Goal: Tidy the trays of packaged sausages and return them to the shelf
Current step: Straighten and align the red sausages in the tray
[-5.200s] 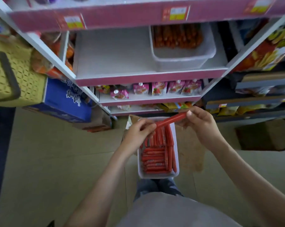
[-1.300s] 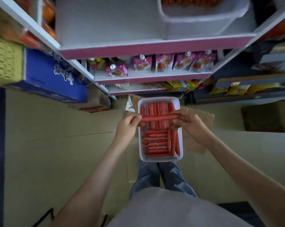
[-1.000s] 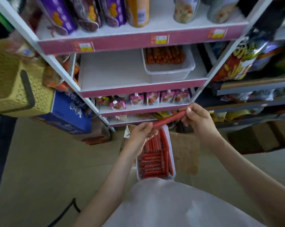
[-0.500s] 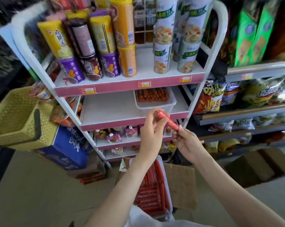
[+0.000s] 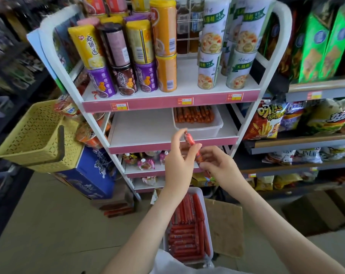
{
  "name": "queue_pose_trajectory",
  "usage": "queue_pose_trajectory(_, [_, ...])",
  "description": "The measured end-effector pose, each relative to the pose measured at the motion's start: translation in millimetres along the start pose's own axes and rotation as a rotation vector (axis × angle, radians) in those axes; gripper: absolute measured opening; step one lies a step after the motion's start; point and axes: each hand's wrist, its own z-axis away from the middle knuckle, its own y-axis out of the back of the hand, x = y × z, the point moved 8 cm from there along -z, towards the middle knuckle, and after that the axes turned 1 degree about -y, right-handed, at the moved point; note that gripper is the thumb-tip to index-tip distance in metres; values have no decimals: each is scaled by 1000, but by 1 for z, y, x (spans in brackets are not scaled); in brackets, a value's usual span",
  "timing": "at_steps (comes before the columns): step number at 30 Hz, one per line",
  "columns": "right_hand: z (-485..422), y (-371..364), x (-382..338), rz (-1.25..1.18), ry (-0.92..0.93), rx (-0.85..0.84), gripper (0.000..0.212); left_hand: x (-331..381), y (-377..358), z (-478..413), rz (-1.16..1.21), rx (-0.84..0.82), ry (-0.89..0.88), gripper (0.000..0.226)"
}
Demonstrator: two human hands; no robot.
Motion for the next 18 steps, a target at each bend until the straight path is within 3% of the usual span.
queue_pose_trajectory(7, [3, -12, 13, -391, -54, -203, 30, 10, -9, 4, 104, -265, -31, 45])
queue_pose_trajectory(12, [3, -8, 8, -387, 12, -219, 26, 24, -8, 12, 53, -208, -203, 42])
queue_pose_trajectory(16, [6, -8, 5, -312, 42, -254, 33, 19, -2, 15, 119, -102, -127, 49])
queue_pose_trajectory(18, [6, -10, 3, -194, 69, -213, 34, 21, -2, 18, 107, -86, -178, 38])
